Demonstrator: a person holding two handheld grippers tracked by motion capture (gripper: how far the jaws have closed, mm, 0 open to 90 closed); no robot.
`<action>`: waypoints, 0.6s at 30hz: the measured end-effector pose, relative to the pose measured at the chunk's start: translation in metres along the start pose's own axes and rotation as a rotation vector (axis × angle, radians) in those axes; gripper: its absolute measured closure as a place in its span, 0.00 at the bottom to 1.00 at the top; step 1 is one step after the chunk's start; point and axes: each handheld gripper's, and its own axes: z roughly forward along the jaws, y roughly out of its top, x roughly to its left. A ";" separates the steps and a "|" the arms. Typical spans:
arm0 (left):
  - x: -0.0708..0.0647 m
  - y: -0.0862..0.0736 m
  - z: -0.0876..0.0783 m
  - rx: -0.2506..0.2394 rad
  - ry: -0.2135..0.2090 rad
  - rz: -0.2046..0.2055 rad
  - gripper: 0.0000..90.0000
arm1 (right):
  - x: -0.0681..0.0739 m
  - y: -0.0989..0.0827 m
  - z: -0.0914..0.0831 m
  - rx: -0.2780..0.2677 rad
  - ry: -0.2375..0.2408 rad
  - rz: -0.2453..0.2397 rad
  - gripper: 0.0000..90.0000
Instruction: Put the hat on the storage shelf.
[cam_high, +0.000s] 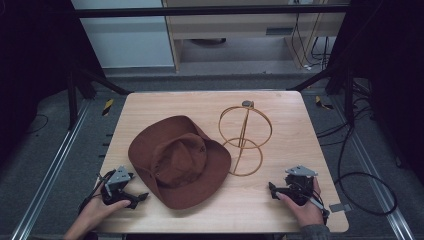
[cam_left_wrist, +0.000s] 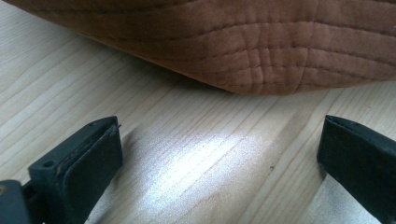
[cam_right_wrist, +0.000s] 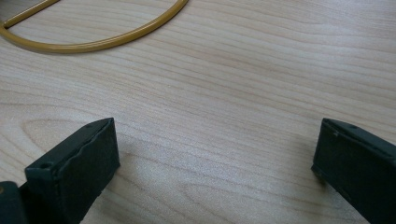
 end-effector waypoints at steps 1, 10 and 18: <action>0.000 0.000 0.000 0.000 0.002 -0.001 0.00 | 0.000 0.000 0.000 0.000 0.000 0.000 0.01; -0.002 0.001 -0.008 0.016 -0.013 -0.009 0.04 | 0.000 0.000 0.000 0.001 -0.001 0.000 0.00; -0.007 0.001 -0.022 -0.032 -0.037 -0.005 0.03 | -0.001 0.000 0.000 0.000 -0.001 -0.005 0.01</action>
